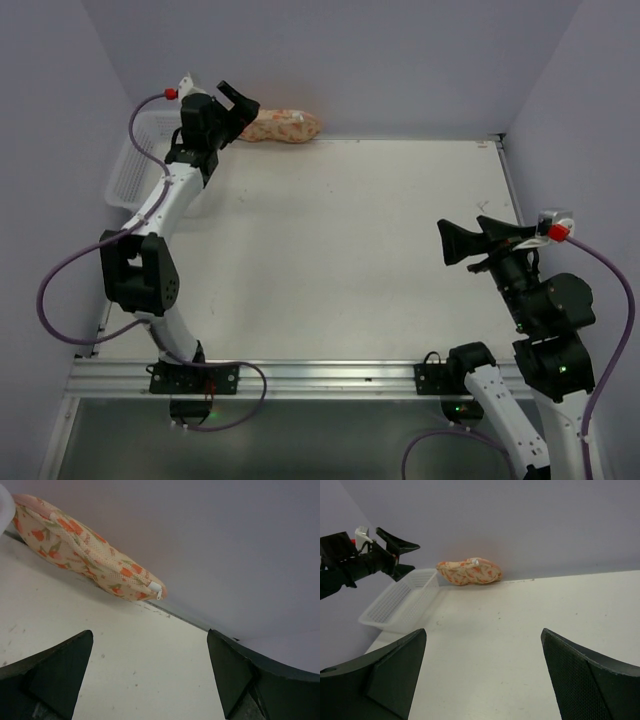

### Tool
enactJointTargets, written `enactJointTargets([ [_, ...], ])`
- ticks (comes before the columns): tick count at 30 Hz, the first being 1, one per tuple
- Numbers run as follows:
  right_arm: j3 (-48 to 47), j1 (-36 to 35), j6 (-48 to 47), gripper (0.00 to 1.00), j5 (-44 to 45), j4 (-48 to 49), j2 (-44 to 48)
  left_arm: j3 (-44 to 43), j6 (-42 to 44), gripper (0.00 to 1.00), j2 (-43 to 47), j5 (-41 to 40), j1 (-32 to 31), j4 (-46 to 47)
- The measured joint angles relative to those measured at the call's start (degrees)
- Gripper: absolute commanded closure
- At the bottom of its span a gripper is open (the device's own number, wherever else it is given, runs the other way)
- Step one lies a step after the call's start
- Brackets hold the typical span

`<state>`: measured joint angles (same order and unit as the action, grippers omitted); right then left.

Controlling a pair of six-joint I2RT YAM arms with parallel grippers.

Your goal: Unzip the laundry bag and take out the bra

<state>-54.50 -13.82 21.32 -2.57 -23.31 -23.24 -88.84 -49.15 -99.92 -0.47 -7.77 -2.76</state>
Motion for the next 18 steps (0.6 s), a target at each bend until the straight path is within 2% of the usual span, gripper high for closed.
enactJointTargets([
  [18, 2.47, 0.0, 3.41, 0.01, -0.72, -3.48, 1.27, -6.08, -6.99, 0.03, -24.44, -0.94, 0.85, 15.28],
])
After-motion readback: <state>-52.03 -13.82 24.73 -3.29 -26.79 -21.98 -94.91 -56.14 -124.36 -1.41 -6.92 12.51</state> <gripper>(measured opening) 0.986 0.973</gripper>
